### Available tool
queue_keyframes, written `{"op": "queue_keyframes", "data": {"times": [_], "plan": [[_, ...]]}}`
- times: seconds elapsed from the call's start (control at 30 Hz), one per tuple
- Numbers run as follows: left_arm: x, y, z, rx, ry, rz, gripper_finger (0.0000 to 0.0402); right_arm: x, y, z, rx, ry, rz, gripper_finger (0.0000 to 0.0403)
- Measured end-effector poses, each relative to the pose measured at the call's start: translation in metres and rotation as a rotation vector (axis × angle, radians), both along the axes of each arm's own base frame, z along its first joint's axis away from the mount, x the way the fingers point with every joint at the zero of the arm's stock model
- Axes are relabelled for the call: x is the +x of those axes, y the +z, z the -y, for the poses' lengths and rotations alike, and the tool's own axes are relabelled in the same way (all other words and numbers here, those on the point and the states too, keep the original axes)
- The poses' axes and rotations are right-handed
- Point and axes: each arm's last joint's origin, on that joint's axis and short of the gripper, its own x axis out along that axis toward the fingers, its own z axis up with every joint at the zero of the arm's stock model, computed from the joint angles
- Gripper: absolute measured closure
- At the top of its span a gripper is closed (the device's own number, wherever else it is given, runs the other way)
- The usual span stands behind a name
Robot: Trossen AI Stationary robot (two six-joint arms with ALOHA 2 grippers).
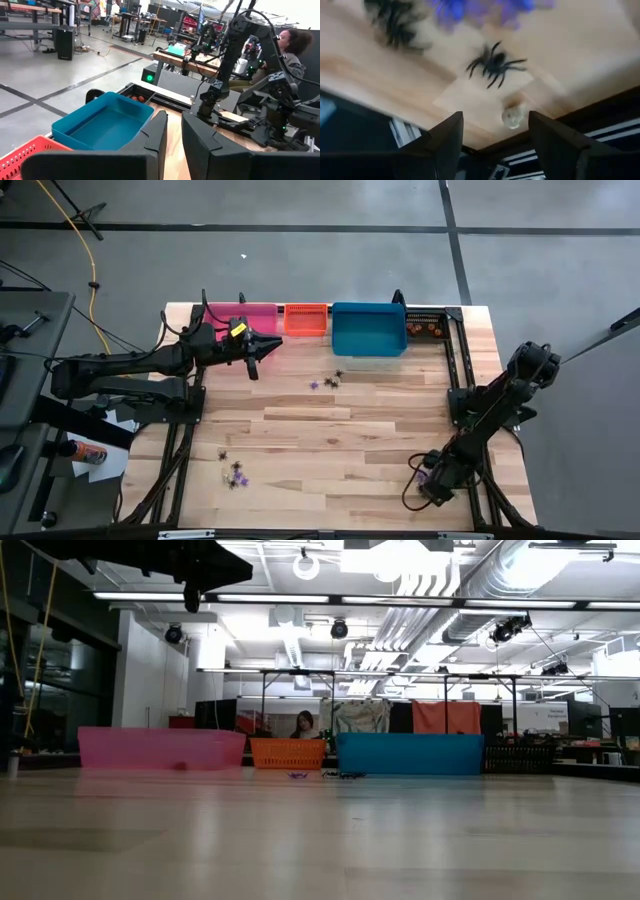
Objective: Sort Halloween decoration
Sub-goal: Put the white skull toy into the pink bin
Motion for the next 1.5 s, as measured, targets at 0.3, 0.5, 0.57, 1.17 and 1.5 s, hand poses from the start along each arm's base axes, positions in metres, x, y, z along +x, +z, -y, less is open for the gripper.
{"op": "queue_keyframes", "data": {"times": [0.3, 0.5, 0.57, 1.17, 1.5], "plan": [[0.000, 0.000, 0.000, 0.000, 0.004, -0.001, 0.0355, -0.007, -0.010, -0.002, 0.052, 0.223, -0.035, 0.0217], [0.000, 0.000, 0.000, 0.000, 0.008, -0.002, 0.0355, -0.005, -0.021, -0.003, 0.046, 0.234, -0.079, 0.0226], [0.000, 0.000, 0.000, 0.000, 0.012, -0.001, 0.0355, -0.005, -0.021, -0.003, 0.042, 0.234, -0.081, 0.0226], [0.000, 0.000, -0.001, 0.008, 0.019, -0.004, 0.0355, -0.001, -0.032, 0.000, -0.012, 0.131, -0.182, 0.0226], [0.000, 0.000, -0.001, 0.008, 0.019, -0.005, 0.0355, 0.002, -0.037, 0.001, -0.001, 0.125, -0.226, 0.0226]]}}
